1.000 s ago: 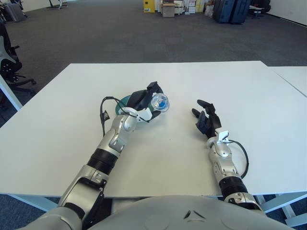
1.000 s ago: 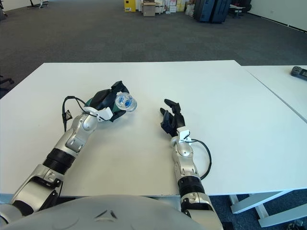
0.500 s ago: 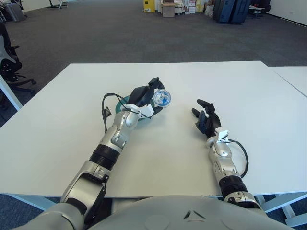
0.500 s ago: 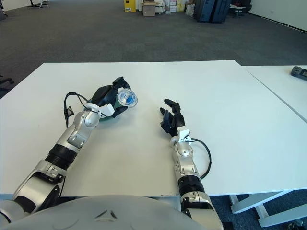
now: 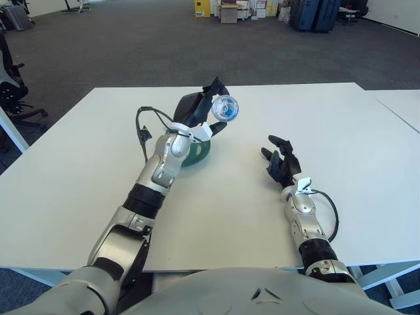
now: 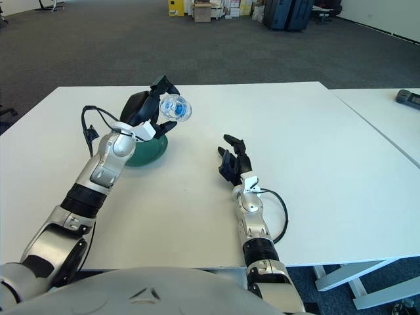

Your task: Put the bottle into the plate.

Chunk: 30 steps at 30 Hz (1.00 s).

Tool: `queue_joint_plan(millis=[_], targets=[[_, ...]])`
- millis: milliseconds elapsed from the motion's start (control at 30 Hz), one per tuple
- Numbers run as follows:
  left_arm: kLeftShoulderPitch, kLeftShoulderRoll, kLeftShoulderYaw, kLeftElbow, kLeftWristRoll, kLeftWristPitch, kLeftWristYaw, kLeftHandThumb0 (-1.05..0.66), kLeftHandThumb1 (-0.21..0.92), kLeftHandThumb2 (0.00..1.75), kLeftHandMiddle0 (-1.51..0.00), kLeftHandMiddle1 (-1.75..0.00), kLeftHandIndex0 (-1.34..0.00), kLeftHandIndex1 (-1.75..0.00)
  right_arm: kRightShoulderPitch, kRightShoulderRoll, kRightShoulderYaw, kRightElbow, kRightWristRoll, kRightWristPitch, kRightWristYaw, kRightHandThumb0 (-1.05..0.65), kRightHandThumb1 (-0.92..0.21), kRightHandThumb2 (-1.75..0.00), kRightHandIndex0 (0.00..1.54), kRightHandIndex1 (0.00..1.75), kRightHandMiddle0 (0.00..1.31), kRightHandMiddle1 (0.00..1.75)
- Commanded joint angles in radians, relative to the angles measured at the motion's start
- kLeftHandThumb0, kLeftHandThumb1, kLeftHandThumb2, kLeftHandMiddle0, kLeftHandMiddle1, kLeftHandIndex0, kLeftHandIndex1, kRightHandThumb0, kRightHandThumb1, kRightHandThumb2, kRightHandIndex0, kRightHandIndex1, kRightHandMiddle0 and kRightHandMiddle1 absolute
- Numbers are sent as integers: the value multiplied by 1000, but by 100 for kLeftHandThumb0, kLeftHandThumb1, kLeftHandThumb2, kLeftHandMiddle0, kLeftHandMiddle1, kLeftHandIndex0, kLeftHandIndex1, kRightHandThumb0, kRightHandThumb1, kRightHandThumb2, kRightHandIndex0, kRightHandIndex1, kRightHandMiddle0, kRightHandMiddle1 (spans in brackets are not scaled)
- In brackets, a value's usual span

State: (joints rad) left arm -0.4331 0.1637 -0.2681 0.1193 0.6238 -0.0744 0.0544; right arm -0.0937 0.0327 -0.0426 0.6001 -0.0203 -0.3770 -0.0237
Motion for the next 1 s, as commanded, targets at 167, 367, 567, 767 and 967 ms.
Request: queue_joint_plan(millis=[167, 367, 567, 767, 967], targets=[[-40, 5, 30, -12, -28, 24, 7, -48, 29, 134, -117, -175, -63, -175, 56, 2, -4, 105, 4, 35, -1, -93, -92, -98, 54, 1, 0, 77], [-45, 7, 33, -6, -36, 33, 8, -48, 30, 133, -117, -175, -62, -175, 50, -1, -6, 119, 7, 28, 3, -93, -92, -98, 54, 1, 0, 77], [-56, 18, 46, 18, -47, 26, 13, -47, 32, 131, -115, -175, -61, -175, 49, -3, -8, 125, 10, 23, 9, -92, -92, -98, 54, 1, 0, 75], [-76, 32, 61, 71, -59, -1, 31, -47, 33, 130, -115, -175, -60, -175, 48, -7, -11, 128, 13, 20, 18, -92, -92, -98, 55, 2, 0, 76], [-86, 35, 69, 107, -61, -4, 48, -46, 34, 129, -114, -175, -59, -175, 49, -12, -16, 130, 15, 15, 26, -93, -92, -98, 56, 2, 0, 78]])
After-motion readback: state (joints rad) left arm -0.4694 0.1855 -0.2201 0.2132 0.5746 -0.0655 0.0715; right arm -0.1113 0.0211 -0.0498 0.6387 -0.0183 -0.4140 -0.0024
